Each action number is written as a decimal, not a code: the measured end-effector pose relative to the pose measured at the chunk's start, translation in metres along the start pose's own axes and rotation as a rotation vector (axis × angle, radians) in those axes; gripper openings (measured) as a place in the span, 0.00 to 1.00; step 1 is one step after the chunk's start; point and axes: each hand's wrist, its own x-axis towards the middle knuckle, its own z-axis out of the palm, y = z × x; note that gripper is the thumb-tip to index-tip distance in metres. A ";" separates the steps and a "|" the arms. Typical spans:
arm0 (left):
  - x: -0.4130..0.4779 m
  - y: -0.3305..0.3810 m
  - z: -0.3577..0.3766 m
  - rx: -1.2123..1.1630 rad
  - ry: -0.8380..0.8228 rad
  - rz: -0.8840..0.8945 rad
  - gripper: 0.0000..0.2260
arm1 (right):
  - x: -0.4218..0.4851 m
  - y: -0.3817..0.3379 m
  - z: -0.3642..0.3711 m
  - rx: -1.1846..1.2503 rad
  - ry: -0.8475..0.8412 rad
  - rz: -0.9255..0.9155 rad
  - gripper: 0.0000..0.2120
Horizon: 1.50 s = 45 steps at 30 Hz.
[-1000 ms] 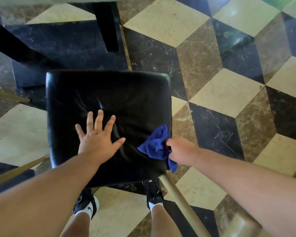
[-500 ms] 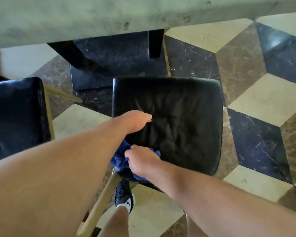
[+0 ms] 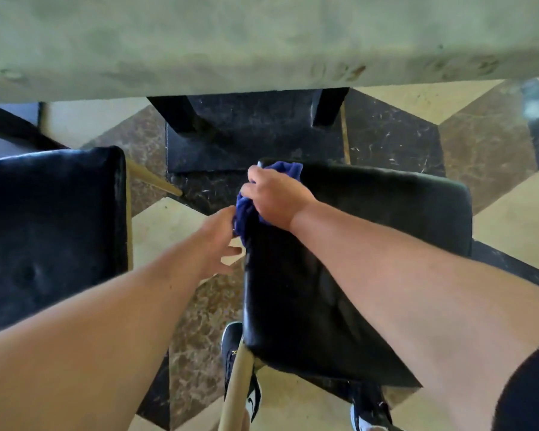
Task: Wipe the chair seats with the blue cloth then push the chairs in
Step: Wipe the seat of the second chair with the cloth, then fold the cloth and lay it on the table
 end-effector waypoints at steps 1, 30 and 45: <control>0.003 -0.004 0.006 0.032 0.015 0.031 0.16 | 0.008 0.006 -0.005 0.051 0.072 0.060 0.08; 0.016 -0.017 0.138 1.587 0.376 0.587 0.61 | -0.297 0.105 0.039 0.206 -0.491 0.805 0.19; -0.194 0.022 0.100 0.301 -0.219 0.525 0.20 | -0.279 -0.005 -0.193 1.365 0.258 0.581 0.12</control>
